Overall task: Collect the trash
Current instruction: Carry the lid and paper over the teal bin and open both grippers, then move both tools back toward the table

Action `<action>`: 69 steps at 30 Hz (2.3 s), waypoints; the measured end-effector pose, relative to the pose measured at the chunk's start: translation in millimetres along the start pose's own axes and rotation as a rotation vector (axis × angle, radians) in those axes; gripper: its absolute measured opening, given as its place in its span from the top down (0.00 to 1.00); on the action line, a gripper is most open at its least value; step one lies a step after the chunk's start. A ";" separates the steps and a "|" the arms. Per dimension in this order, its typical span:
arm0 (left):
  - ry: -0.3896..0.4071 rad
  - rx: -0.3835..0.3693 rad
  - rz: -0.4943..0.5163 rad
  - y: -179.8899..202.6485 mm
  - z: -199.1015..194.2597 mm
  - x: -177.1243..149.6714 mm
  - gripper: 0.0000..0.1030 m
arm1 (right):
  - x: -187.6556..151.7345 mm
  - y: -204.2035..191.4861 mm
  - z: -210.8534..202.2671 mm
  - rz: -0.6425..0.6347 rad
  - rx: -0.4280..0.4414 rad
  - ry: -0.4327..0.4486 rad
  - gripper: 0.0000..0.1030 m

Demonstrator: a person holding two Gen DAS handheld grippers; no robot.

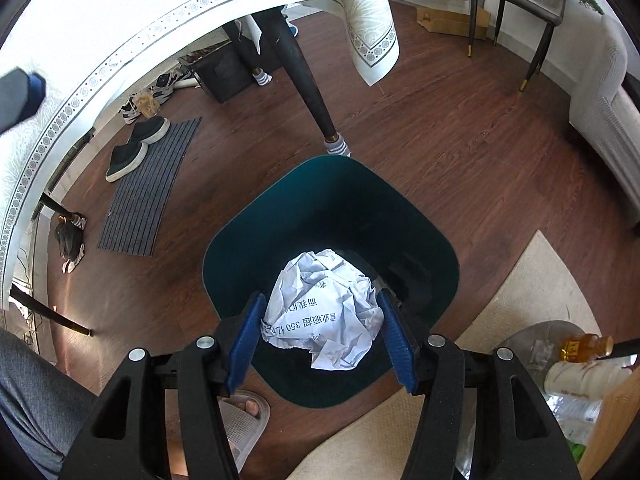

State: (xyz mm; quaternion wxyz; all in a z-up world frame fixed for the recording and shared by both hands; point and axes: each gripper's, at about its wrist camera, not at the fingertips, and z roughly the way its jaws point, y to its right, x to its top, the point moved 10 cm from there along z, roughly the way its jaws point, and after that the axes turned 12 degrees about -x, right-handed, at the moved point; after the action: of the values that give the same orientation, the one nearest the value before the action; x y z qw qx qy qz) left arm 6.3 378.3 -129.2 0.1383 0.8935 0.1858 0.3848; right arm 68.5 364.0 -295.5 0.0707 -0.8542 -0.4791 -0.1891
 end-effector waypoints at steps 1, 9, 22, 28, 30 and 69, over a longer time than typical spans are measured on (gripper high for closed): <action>0.011 -0.004 0.001 1.9 -4.1 3.4 0.85 | -2.5 -0.3 2.9 -0.008 -0.018 -0.004 0.39; 0.056 -0.015 0.020 12.2 -23.4 20.5 0.85 | -6.6 0.2 -6.3 -0.016 -0.026 0.009 0.33; 0.085 -0.015 0.099 51.5 -22.9 37.4 0.85 | 3.9 16.4 -85.4 0.004 -0.021 0.163 0.44; 0.104 -0.038 0.138 85.8 -14.7 44.7 0.85 | 2.6 44.2 -125.6 0.035 -0.057 0.231 0.50; 0.101 -0.053 0.144 97.7 -9.4 46.1 0.84 | 0.1 57.4 -139.3 0.050 -0.071 0.252 0.52; -0.116 -0.301 0.351 377.0 145.2 -37.8 0.38 | -224.3 355.8 -285.1 0.554 -0.390 0.310 0.36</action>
State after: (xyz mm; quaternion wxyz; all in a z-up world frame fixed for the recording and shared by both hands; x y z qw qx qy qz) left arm 174.6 10.1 -102.8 0.2116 0.9020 -0.0401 0.3741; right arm 191.1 -88.6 -99.9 0.0268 -0.9102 -0.1683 -0.3775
